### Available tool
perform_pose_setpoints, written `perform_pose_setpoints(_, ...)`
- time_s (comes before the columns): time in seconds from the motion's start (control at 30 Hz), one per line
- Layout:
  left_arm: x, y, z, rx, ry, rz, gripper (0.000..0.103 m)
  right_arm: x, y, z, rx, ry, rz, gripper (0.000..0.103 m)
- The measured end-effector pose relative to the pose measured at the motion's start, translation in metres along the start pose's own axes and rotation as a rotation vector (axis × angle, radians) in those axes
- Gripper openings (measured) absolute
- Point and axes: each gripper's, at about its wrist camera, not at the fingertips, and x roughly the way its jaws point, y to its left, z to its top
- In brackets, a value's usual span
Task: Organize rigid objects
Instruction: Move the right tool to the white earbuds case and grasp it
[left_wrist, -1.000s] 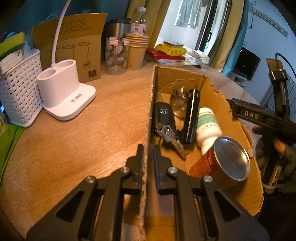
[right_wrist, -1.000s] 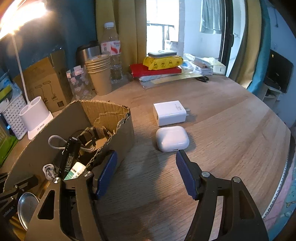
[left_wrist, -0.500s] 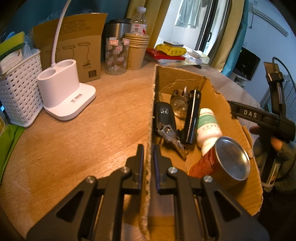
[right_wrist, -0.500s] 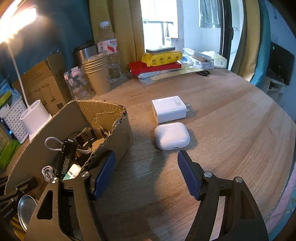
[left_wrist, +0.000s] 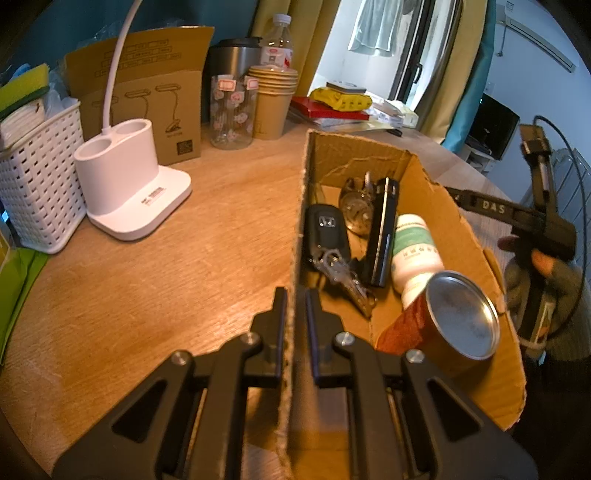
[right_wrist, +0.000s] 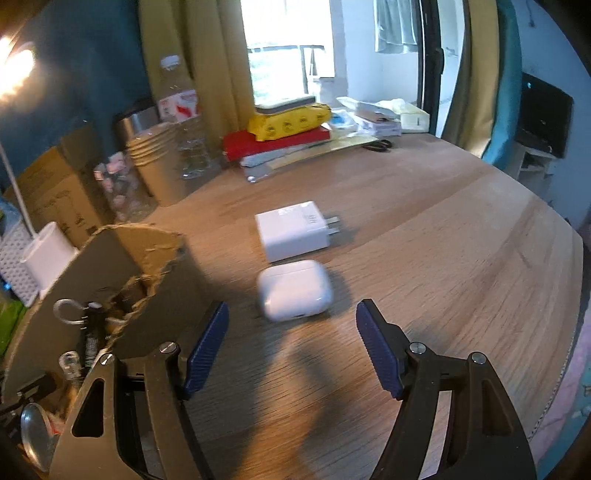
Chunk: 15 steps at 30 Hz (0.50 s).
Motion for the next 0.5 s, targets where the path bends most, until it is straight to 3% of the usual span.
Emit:
perform_pose_setpoints(0.17, 0.0, -0.001, 0.0, 0.0, 0.0, 0.0, 0.011, 0.01, 0.004, 0.007, -0.024, 0.021, 0.037, 0.075)
perform_pose_setpoints(0.5, 0.0, -0.001, 0.0, 0.0, 0.0, 0.0, 0.011, 0.038, 0.014, 0.016, -0.095, 0.086, -0.021, 0.074)
